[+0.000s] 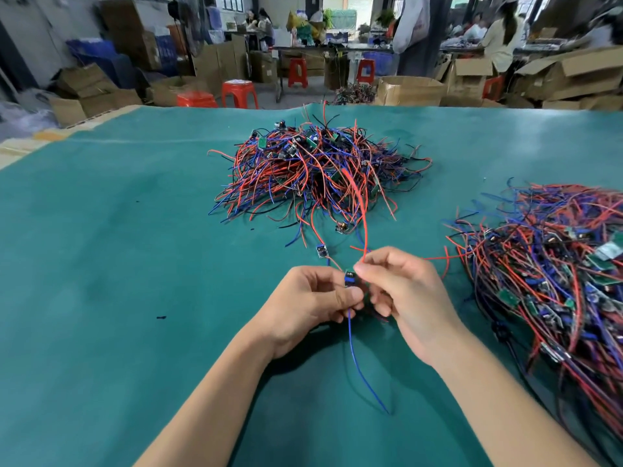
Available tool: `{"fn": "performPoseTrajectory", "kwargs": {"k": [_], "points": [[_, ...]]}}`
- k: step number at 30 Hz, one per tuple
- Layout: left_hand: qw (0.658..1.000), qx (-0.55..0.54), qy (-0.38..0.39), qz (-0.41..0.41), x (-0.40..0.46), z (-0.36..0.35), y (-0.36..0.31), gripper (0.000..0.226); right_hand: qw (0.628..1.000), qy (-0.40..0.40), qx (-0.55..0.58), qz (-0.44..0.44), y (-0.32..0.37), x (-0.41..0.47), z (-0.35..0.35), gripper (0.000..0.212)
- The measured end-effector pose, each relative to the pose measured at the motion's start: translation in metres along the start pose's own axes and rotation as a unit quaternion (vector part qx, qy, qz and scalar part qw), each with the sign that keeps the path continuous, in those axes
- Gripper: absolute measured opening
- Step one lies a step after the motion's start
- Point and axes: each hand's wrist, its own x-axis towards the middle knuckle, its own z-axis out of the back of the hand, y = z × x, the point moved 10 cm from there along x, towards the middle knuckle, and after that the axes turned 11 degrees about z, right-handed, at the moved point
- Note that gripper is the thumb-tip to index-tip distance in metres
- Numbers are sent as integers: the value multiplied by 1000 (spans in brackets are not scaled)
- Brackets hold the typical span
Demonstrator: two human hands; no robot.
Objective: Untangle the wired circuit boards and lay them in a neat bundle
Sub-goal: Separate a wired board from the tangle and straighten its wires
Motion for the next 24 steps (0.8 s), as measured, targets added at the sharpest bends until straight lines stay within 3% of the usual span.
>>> {"fn": "performPoseTrajectory", "kwargs": {"k": [4, 8, 13, 18, 21, 24], "points": [[999, 33, 22, -1, -1, -6, -1, 10, 999, -29, -21, 35, 5, 3, 12, 20], [998, 51, 33, -9, -3, -7, -3, 11, 995, -78, -18, 61, 3, 4, 20, 14], [995, 79, 56, -6, -3, -13, -1, 9, 968, -211, -68, 116, 13, 10, 69, 19], [995, 84, 62, -2, -5, -13, 1, 13, 908, -382, -92, 143, 18, 0, 133, 2], [999, 20, 29, 1, -3, -4, 0, 14, 859, -467, -151, 144, 30, -18, 163, 9], [998, -58, 1, -8, -1, 3, -1, 20, 871, -387, -245, 174, 50, -19, 125, 20]]}}
